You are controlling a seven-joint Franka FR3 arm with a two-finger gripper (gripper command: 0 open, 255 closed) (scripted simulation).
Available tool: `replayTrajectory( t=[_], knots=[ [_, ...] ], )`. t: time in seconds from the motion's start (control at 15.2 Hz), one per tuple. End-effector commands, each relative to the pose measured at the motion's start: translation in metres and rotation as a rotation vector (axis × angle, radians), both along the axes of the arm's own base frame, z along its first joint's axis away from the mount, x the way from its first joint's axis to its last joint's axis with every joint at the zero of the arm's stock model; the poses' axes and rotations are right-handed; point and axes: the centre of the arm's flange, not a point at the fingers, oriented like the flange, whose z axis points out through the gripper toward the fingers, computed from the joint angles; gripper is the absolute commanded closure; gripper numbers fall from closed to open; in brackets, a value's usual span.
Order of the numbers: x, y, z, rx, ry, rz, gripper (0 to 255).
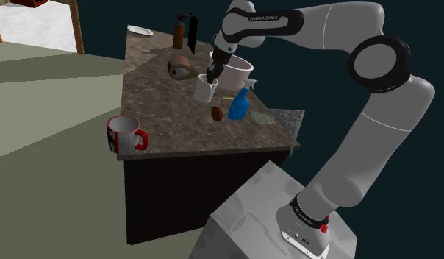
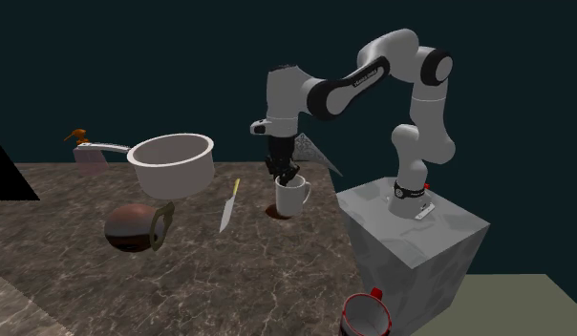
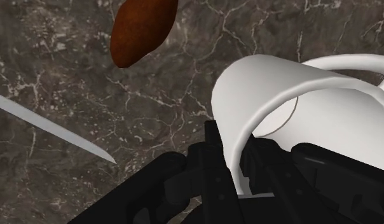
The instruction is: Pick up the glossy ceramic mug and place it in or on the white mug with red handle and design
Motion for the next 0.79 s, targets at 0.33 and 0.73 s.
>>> replayTrajectory(
  t=[0.33,0.73],
  knots=[
    [-0.001,0.0,0.037,0.0,0.0,0.0,255],
    [-0.004,0.053,0.048,0.0,0.0,0.0,255]
  ],
)
